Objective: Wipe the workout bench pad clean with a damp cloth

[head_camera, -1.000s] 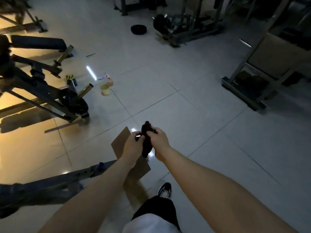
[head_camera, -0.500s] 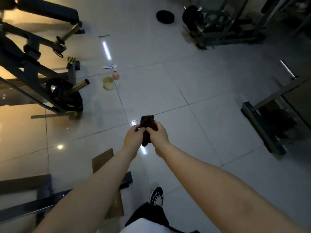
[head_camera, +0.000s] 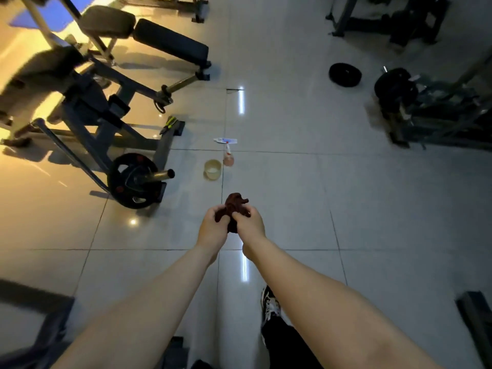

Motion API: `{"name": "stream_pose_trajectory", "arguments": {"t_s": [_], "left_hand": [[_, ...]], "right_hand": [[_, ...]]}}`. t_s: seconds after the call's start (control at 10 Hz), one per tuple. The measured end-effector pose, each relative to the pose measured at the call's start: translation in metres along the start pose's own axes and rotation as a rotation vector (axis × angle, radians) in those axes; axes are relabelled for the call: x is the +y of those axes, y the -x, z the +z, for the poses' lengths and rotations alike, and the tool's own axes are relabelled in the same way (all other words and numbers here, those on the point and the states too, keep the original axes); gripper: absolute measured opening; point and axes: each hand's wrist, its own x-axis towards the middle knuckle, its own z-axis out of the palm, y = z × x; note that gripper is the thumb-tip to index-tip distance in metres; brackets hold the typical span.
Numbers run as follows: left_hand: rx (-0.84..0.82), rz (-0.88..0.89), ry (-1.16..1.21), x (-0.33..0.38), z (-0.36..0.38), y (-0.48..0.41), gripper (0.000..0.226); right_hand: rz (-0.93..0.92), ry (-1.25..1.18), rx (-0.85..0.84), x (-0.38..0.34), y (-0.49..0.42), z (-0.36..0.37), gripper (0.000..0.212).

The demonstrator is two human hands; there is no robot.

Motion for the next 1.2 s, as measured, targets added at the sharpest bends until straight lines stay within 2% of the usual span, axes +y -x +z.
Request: {"name": "stream_pose_trajectory", "arguments": {"t_s": [0.1, 0.3, 0.5, 0.6, 0.7, 0.8, 0.9, 1.0, 1.1, 1.2], "left_hand": [[0.066, -0.011, 0.022, 0.025, 0.018, -0.074, 0.030], [0.210, -0.041, 0.068, 0.065, 0.017, -0.236, 0.027], [0.204, -0.138, 0.081, 0.055, 0.005, -0.437, 0.036], [0.292, -0.183, 0.105, 0.027, 0.003, -0.532, 0.042], [0.407, -0.237, 0.094, -0.021, 0.005, -0.629, 0.034], [0.412, -0.273, 0.061, -0.086, 0.017, -0.720, 0.019], [0.431, -0.323, 0.064, -0.153, 0.028, -0.800, 0.018], [0.436, -0.399, 0.143, -0.221, 0.037, -0.865, 0.025], [0.344, -0.451, 0.108, -0.261, 0.042, -0.899, 0.042], [0.349, -0.468, 0.071, -0.244, 0.038, -0.895, 0.045]], "right_hand": [[0.001, 0.033, -0.085, -0.039, -0.078, 0.011, 0.028], [0.036, 0.167, -0.143, -0.092, -0.234, 0.078, 0.026], [0.059, 0.300, -0.100, -0.088, -0.421, 0.164, 0.031], [0.053, 0.399, -0.082, -0.067, -0.523, 0.201, 0.034], [0.052, 0.487, -0.100, -0.038, -0.628, 0.234, 0.033], [0.085, 0.601, -0.135, 0.010, -0.728, 0.256, 0.032], [0.099, 0.694, -0.168, 0.061, -0.818, 0.272, 0.032], [0.096, 0.731, -0.201, 0.105, -0.884, 0.284, 0.036], [0.120, 0.799, -0.245, 0.123, -0.915, 0.290, 0.037], [0.163, 0.898, -0.335, 0.120, -0.908, 0.293, 0.039]]}}
